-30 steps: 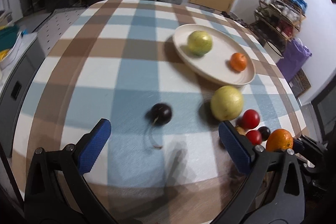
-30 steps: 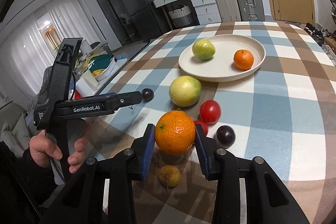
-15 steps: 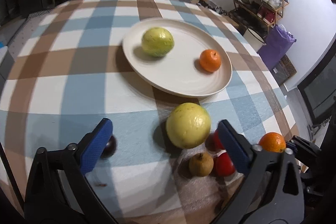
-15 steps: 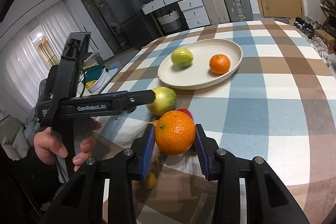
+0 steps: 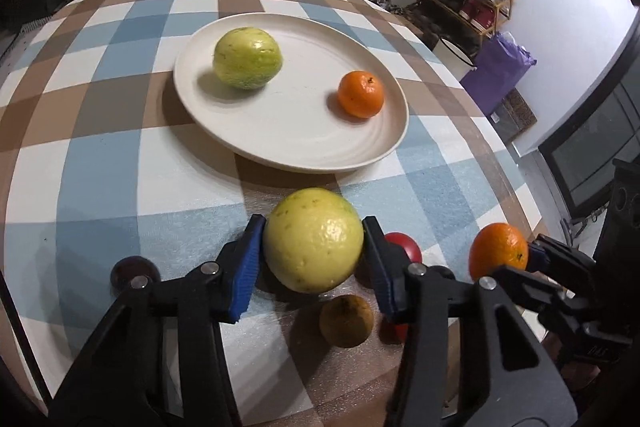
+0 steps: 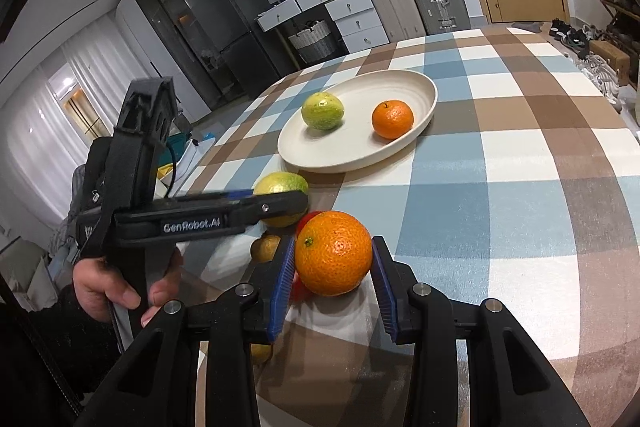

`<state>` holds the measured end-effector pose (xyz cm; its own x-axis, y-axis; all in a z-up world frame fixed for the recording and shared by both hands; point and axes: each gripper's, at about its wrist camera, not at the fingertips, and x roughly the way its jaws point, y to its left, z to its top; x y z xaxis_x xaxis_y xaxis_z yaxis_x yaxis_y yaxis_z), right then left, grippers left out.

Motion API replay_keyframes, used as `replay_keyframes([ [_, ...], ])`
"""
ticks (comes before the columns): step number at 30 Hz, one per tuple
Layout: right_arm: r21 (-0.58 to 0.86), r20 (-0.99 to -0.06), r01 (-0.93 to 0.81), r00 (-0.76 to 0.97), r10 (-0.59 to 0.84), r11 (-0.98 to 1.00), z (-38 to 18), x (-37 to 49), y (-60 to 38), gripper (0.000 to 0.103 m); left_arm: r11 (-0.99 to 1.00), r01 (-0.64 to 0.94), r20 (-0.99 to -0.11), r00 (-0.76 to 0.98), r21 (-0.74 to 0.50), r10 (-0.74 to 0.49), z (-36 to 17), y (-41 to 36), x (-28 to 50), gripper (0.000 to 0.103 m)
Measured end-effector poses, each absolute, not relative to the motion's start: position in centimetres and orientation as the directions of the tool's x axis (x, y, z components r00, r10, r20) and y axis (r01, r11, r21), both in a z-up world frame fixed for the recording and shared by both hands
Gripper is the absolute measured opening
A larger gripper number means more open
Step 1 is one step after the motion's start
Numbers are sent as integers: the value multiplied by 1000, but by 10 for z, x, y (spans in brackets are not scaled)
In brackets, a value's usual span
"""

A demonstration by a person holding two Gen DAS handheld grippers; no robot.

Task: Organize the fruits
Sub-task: 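Grasp another orange with the right gripper while the left gripper grasps a pale pomelo, then carry the orange and pale pomelo over the plate with both grippers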

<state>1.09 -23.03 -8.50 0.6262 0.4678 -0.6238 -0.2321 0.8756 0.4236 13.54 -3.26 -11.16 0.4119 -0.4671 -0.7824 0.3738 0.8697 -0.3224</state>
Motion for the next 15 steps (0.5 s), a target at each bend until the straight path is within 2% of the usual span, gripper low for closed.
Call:
replay_keyframes([
  [15, 378, -582, -306, 656, 481, 874, -43, 53, -223, 38, 854, 404, -749, 438, -328, -496, -72, -26, 137, 46],
])
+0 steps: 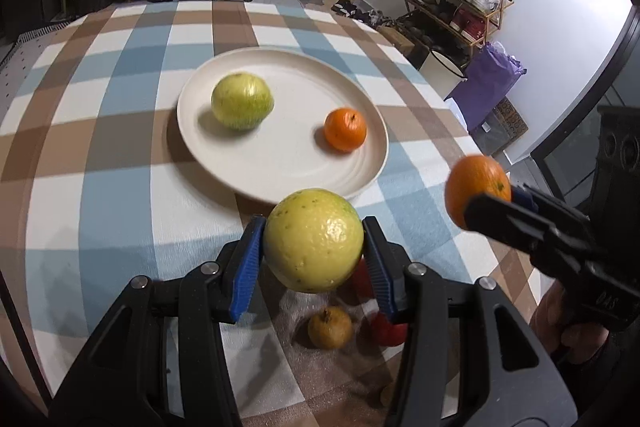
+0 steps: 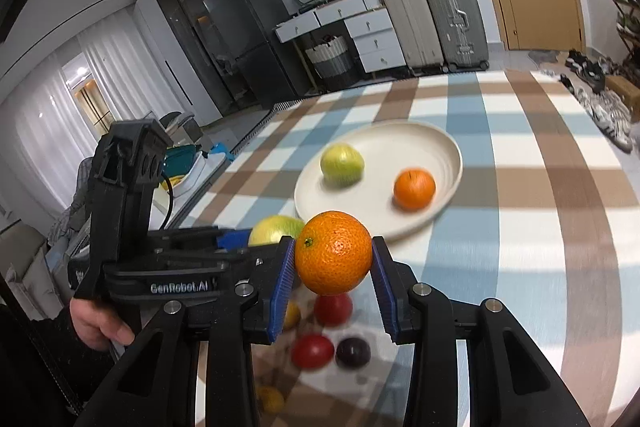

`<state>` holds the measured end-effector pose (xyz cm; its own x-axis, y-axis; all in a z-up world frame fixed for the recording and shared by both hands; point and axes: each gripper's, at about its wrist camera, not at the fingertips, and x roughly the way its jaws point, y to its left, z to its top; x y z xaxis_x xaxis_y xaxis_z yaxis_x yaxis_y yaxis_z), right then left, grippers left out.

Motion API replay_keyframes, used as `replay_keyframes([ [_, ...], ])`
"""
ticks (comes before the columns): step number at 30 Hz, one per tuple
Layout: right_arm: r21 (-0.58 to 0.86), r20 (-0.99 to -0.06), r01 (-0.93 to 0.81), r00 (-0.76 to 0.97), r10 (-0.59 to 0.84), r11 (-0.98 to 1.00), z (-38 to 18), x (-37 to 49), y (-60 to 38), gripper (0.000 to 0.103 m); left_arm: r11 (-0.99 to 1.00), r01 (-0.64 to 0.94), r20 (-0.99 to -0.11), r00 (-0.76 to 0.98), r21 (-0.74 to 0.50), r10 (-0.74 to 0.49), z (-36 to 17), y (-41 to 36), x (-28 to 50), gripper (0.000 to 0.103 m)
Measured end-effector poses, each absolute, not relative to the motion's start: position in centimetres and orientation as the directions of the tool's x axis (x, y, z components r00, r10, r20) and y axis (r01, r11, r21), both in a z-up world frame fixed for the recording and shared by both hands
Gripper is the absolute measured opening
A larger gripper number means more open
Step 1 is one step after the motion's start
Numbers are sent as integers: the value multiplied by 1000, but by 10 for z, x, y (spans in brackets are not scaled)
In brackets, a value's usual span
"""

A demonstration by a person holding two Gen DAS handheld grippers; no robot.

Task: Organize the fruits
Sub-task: 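Carry the orange and pale pomelo over the plate with both grippers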

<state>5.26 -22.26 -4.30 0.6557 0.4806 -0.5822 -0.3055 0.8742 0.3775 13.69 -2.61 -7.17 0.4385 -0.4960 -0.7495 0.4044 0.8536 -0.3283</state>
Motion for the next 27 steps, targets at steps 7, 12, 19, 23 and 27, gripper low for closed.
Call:
replay_keyframes([
  [7, 391, -570, -306, 660, 489, 868, -32, 90, -223, 38, 851, 409, -734, 457, -329, -503, -54, -27, 158, 46],
  [12, 401, -575, -283, 662, 481, 871, -35, 116, -221, 38, 852, 403, -742, 444, -335, -502, -53, -35, 180, 46],
  [19, 398, -595, -256, 659, 460, 881, -39, 155, -221, 38, 845, 404, -755, 413, -350, -510, -63, -53, 209, 46],
  [23, 398, -619, -228, 648, 444, 889, -47, 178, -226, 38, 841, 407, -762, 393, -357, -514, -72, -60, 223, 46],
  [27, 395, -651, -210, 622, 434, 894, -60, 199, -228, 38, 839, 408, -774, 372, -360, -513, -80, -65, 232, 46],
])
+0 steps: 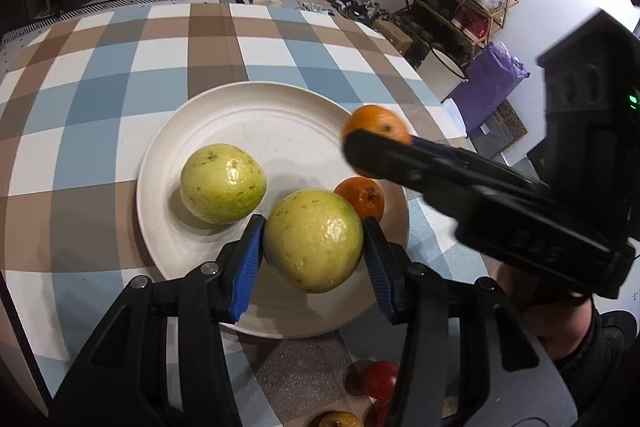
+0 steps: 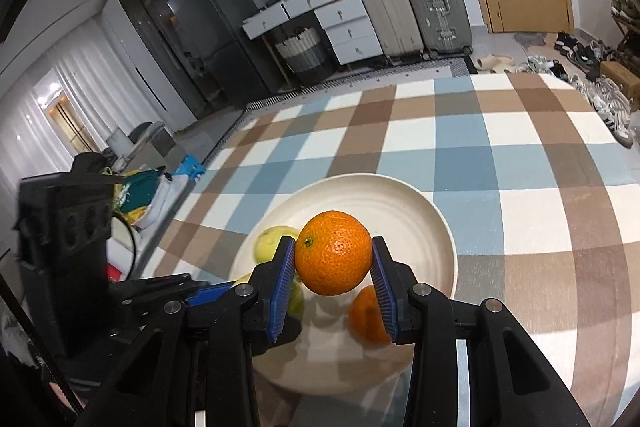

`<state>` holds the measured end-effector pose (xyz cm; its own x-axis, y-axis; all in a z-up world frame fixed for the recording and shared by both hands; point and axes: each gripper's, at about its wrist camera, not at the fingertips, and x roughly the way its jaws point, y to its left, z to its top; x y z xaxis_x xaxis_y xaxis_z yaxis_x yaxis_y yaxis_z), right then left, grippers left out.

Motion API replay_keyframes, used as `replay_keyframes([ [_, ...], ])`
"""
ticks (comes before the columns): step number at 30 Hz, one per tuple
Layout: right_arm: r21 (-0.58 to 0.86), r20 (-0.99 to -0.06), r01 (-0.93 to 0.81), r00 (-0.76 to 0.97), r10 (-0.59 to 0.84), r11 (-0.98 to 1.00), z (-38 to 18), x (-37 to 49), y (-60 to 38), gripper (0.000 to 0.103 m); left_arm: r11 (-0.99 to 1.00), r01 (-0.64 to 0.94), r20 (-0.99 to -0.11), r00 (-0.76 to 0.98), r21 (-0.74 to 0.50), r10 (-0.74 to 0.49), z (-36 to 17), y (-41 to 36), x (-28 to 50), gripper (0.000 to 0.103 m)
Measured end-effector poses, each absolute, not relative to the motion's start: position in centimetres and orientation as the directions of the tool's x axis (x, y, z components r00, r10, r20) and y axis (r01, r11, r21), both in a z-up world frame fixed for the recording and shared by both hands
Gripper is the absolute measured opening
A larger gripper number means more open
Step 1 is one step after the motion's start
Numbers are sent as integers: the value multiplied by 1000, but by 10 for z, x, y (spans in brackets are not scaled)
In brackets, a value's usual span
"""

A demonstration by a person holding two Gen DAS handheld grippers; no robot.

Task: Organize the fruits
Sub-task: 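Carry the orange and pale pomelo over the plate with both grippers, then open the right gripper over the plate while the left gripper releases the pomelo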

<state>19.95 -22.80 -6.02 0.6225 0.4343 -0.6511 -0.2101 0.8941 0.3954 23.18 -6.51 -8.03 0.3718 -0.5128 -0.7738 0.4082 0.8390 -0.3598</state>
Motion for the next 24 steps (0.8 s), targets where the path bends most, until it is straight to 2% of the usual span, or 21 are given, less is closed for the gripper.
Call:
replay_keyframes([
  [5, 395, -690, -200, 579, 434, 897, -82, 215, -225, 38, 840, 412, -782, 363, -353, -507, -87, -70, 238, 46],
  [10, 393, -691, -184, 587, 422, 901, -89, 216, -228, 41, 844, 411, -793, 354, -346, -497, -93, -73, 242, 46],
  [12, 392, -682, -181, 601, 417, 902, -86, 213, -231, 58, 848, 408, -799, 351, -339, -488, -94, -75, 242, 46],
  [14, 393, -670, -176, 618, 412, 902, -83, 209, -234, 64, 844, 408, -788, 358, -350, -500, -92, -74, 240, 47],
  [24, 407, -616, -135, 689, 381, 903, -58, 178, -256, 65, 848, 424, -764, 414, -319, -495, -65, -70, 221, 47],
])
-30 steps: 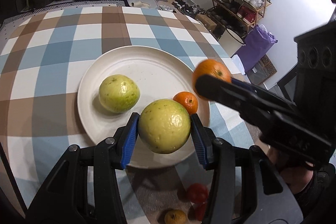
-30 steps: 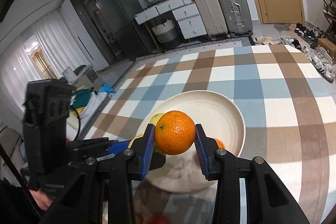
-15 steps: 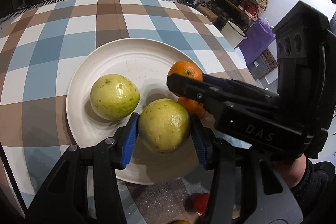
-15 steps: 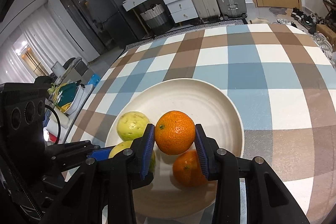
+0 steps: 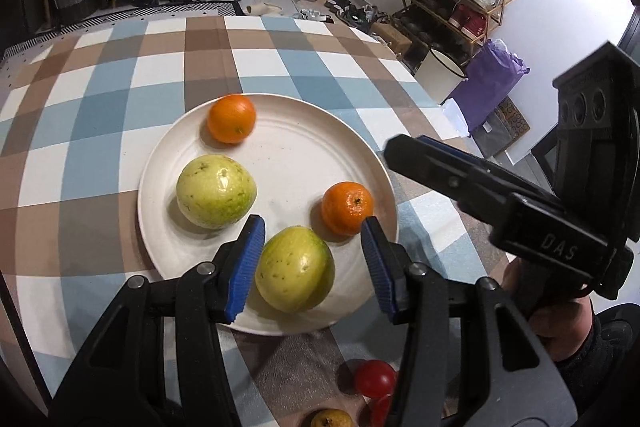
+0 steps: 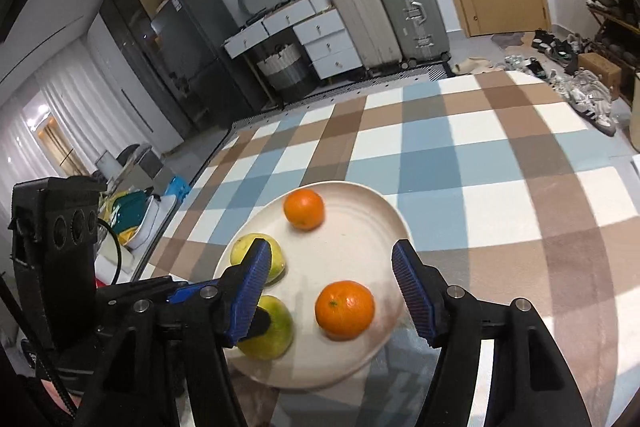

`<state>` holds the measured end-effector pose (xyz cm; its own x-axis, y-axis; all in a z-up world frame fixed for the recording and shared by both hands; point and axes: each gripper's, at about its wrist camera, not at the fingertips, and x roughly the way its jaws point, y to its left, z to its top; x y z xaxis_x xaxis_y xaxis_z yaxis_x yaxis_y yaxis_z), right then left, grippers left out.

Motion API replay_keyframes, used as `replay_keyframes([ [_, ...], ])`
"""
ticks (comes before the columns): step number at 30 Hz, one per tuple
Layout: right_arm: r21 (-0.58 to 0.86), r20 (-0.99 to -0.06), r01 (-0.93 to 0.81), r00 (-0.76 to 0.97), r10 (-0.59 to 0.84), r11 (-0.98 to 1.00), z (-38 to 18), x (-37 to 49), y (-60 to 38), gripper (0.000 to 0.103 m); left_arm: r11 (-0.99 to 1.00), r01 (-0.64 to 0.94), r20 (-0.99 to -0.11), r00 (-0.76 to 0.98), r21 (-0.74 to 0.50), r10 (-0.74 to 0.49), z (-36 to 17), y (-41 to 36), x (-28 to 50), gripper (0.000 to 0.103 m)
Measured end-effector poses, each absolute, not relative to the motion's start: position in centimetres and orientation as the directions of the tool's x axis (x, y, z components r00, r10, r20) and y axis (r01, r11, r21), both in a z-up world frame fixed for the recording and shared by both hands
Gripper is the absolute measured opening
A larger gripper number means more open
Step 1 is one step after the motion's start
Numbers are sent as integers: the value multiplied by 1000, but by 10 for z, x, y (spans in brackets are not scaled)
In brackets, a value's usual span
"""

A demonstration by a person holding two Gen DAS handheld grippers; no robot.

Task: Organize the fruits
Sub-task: 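Open the right gripper over the plate while the left gripper releases the pomelo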

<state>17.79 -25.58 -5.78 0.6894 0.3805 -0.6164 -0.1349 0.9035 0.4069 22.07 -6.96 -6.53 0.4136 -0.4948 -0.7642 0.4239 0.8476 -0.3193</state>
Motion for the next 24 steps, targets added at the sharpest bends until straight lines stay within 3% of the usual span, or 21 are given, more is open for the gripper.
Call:
replay_keyframes([
  [15, 404, -571, -160, 725, 385, 901, -33, 115, -253, 66, 896, 364, -746, 515, -255, -422, -41, -30, 165, 51],
  [20, 398, -561, -195, 722, 406, 897, -30, 89, -245, 67, 916, 325, -744, 545, -236, -386, -41, -12, 143, 68],
  [24, 379, -567, -214, 715, 409, 900, -30, 72, -237, 83, 927, 300, -737, 571, -224, -362, -42, 0, 123, 74],
])
